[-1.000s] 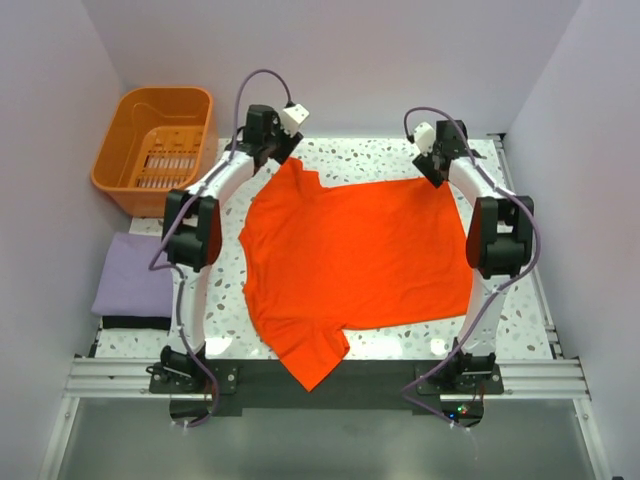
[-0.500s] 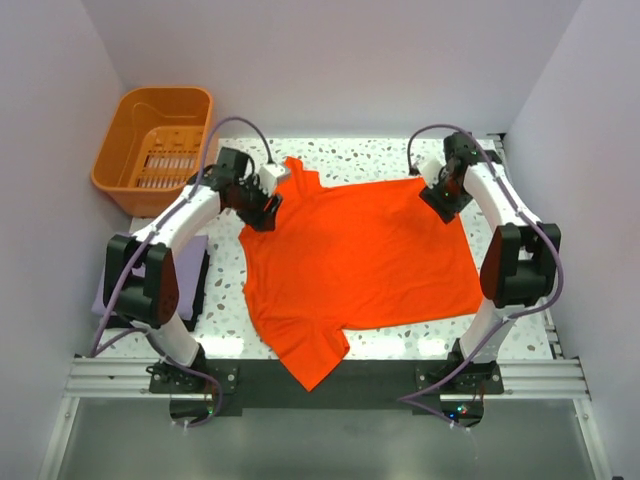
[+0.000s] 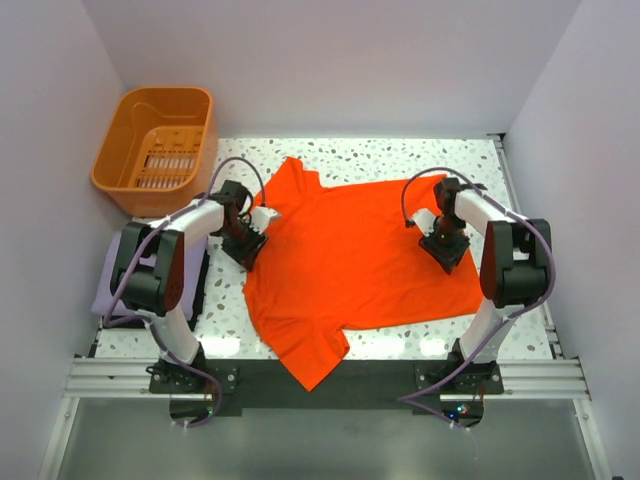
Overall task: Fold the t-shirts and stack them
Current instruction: Flatten the tshirt out
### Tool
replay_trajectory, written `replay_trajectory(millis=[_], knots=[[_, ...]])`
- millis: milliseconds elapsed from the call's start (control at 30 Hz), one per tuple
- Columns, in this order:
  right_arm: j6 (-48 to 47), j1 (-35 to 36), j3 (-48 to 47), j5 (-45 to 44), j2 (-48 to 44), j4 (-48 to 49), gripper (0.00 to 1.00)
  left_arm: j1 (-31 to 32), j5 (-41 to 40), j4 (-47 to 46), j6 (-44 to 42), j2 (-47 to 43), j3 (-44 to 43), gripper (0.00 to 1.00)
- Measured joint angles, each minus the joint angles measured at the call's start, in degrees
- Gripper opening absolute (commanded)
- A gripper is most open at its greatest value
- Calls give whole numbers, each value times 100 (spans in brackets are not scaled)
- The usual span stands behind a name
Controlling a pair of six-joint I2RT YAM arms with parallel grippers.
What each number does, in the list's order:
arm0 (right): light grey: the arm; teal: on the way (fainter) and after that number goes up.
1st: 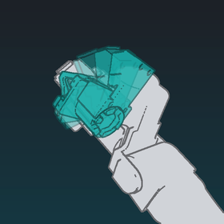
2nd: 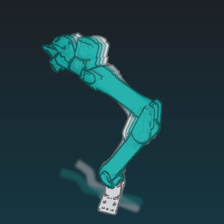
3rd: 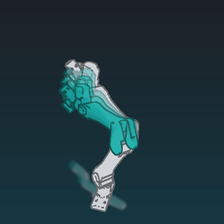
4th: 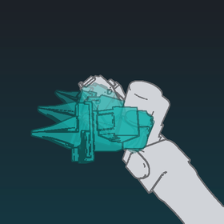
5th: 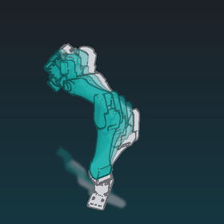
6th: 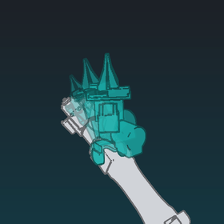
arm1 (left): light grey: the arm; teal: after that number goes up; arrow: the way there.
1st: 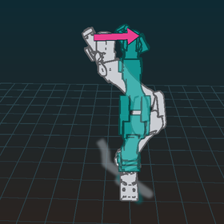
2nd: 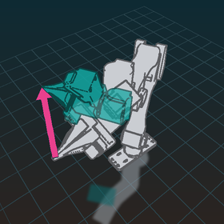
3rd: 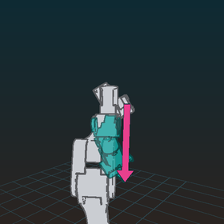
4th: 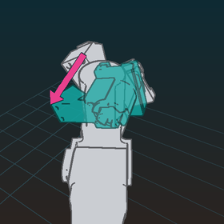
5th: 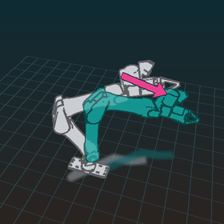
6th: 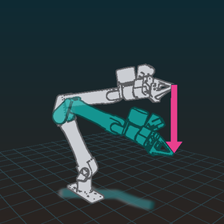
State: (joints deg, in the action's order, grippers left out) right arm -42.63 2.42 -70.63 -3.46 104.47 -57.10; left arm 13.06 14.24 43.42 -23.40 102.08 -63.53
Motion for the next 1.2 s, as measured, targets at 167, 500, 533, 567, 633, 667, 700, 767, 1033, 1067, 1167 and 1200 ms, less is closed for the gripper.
replay_trajectory(millis=[167, 500, 533, 567, 633, 667, 700, 767, 1033, 1067, 1167, 1200], knots=[[11, 243, 616, 9, -74, -4, 40, -391, -376, -4, -173, 170, -214, 43], [173, 522, 474, 192, -494, -234, 36, -656, 219, 461, -772, -28, -573, 40], [173, 479, 385, 192, -522, -251, 36, -483, 398, 562, -804, -221, -538, 40], [170, 446, 315, 192, -527, -267, 35, -334, 505, 599, -835, -382, -481, 40], [162, 356, 197, 160, -529, -264, 34, 98, 739, 691, -876, -745, -310, 39], [153, 321, 184, 142, -529, -254, 33, 291, 831, 697, -876, -868, -203, 39], [140, 295, 181, 114, -527, -232, 33, 468, 920, 713, -872, -949, -81, 39], [101, 245, 186, -7, -507, -219, 32, 634, 944, 684, -861, -929, 192, 37], [-125, 234, 734, -503, -321, 210, 30, 570, 417, 575, -728, -501, 719, 34], [-144, 234, 883, -546, -317, 262, 29, 568, 378, 575, -728, -501, 719, 34], [-162, 254, 1257, -610, -317, 295, 29, 446, 284, 599, -737, -476, 699, 34], [-160, 284, 1386, -662, -328, 291, 29, 365, 236, 638, -765, -446, 671, 34]])
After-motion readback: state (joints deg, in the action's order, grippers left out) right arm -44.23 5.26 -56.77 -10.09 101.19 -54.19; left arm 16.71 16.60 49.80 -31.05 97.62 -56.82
